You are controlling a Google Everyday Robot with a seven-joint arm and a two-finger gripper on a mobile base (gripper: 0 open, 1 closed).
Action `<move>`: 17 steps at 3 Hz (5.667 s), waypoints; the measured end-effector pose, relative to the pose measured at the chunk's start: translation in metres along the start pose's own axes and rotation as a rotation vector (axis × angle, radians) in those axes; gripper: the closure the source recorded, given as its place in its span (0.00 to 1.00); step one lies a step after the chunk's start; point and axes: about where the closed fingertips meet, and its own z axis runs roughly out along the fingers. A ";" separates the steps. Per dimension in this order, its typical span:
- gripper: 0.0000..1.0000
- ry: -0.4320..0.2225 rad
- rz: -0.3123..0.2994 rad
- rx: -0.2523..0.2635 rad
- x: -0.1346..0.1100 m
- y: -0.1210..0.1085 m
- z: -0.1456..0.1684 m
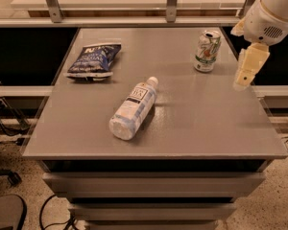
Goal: Move 7up can near blue chip bag
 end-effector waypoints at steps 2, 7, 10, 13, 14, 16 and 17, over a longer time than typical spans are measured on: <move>0.00 0.004 0.062 0.012 0.024 -0.024 0.018; 0.00 -0.110 0.116 0.023 0.021 -0.064 0.055; 0.00 -0.222 0.140 0.005 0.011 -0.081 0.070; 0.00 -0.361 0.141 -0.020 -0.015 -0.096 0.081; 0.17 -0.405 0.131 -0.037 -0.026 -0.097 0.083; 0.64 -0.474 0.125 -0.056 -0.038 -0.098 0.084; 0.87 -0.501 0.114 -0.063 -0.043 -0.097 0.081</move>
Offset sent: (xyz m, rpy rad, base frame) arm 0.0347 -0.0375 -0.0208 0.0298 -0.0015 -0.0927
